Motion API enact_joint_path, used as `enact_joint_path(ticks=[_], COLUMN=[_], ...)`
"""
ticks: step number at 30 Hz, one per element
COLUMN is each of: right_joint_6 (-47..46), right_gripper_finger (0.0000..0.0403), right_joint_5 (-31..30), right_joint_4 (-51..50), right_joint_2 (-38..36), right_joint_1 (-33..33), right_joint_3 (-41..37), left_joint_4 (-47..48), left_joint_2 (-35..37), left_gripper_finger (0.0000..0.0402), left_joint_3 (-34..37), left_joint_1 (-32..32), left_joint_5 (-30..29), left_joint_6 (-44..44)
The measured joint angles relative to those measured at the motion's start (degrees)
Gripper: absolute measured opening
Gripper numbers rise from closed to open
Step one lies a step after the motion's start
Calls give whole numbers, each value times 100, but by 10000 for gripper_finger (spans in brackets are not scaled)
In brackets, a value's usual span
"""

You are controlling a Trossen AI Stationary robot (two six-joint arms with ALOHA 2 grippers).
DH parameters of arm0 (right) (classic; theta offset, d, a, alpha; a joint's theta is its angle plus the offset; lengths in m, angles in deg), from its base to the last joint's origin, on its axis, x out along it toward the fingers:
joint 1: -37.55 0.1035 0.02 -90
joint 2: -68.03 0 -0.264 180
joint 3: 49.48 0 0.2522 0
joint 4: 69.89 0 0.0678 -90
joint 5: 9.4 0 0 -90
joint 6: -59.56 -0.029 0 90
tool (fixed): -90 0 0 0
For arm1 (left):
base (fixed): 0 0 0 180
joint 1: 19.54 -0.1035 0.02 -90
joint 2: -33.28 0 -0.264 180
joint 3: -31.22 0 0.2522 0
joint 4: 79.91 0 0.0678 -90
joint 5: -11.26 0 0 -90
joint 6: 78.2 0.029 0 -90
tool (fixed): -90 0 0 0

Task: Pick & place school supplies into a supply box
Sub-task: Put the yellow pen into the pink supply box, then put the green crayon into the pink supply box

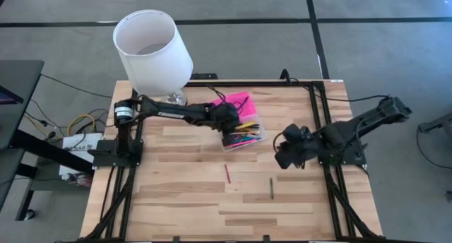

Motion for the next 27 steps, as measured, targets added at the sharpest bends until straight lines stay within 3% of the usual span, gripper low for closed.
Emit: enact_joint_path(ticks=[11,17,22,27], right_joint_6=[-2214,-3007,-3779,-4539], right_gripper_finger=[86,86,86,87], right_joint_5=[159,546,725,1508], right_joint_4=[-212,125,689,1113], right_joint_2=[814,1148,1521,2130], right_joint_1=[761,988,1251,1415], right_joint_3=[-1,-1,-1,-5], left_joint_4=[648,686,1032,1545], left_joint_2=[-2,-2,185,662], left_gripper_finger=[91,129,145,144], left_joint_3=[-81,-81,-79,-79], left_joint_1=[-199,-193,-183,-105], left_joint_5=[192,251,689,876], left_joint_6=[239,254,374,684])
